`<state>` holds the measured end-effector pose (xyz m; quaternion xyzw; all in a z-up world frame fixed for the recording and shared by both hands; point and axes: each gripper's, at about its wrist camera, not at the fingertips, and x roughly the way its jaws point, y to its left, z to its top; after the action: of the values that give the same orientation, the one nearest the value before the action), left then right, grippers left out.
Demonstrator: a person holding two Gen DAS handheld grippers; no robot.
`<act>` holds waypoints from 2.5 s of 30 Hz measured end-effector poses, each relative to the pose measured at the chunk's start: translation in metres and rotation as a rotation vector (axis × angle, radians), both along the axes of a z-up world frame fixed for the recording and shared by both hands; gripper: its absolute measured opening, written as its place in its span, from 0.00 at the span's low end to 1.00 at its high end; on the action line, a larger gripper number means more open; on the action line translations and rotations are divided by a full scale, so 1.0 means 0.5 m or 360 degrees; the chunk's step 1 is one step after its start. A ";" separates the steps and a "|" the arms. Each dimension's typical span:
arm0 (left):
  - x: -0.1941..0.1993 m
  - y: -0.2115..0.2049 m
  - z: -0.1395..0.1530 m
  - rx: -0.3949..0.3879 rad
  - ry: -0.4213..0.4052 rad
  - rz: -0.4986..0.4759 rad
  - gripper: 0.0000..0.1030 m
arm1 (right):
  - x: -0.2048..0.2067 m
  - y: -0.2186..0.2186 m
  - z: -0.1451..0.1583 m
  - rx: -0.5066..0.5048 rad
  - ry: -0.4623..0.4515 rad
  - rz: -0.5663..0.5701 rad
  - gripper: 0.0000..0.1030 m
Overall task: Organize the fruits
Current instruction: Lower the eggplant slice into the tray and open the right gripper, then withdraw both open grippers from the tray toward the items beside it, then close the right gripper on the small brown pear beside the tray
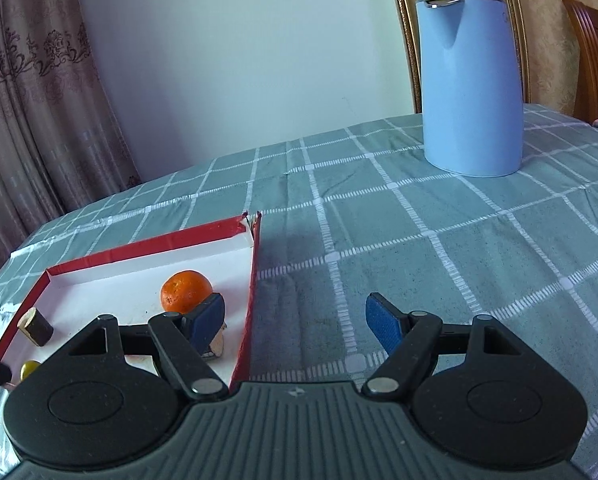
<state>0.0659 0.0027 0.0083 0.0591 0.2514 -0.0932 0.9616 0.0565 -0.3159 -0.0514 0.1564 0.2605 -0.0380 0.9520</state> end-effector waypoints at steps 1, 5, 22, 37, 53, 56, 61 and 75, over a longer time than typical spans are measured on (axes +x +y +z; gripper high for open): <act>0.016 -0.006 -0.001 0.0009 0.0001 0.0020 0.21 | -0.001 0.000 0.001 0.0001 -0.0003 -0.0001 0.75; 0.091 -0.032 -0.009 0.0039 0.0035 0.0097 0.21 | -0.002 0.001 0.001 0.0009 -0.0002 0.0000 0.75; 0.205 -0.059 -0.057 0.0104 0.0072 0.0258 0.68 | 0.002 0.001 -0.004 0.0078 0.0029 0.0034 0.75; 0.059 -0.022 -0.031 0.0012 -0.0126 0.0277 0.87 | -0.007 -0.002 -0.005 0.0057 -0.0048 0.0041 0.75; -0.063 0.019 -0.053 -0.0120 -0.0028 0.0080 0.88 | -0.121 0.013 -0.014 -0.0005 -0.0200 0.0210 0.75; -0.067 0.017 -0.053 -0.0125 -0.0031 0.0048 0.89 | -0.143 0.015 -0.024 -0.0012 -0.0167 0.0302 0.75; -0.063 0.020 -0.054 -0.0134 -0.0020 0.0061 0.91 | -0.163 0.057 -0.040 -0.0204 -0.0124 0.0422 0.75; -0.068 0.009 -0.059 -0.0097 -0.0007 -0.0020 0.92 | -0.107 0.127 -0.061 -0.0426 0.0051 0.0548 0.28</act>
<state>0.0320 0.0071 -0.0210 0.0317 0.2458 -0.1068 0.9629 0.0030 -0.2525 -0.0819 -0.0187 0.2910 0.0884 0.9524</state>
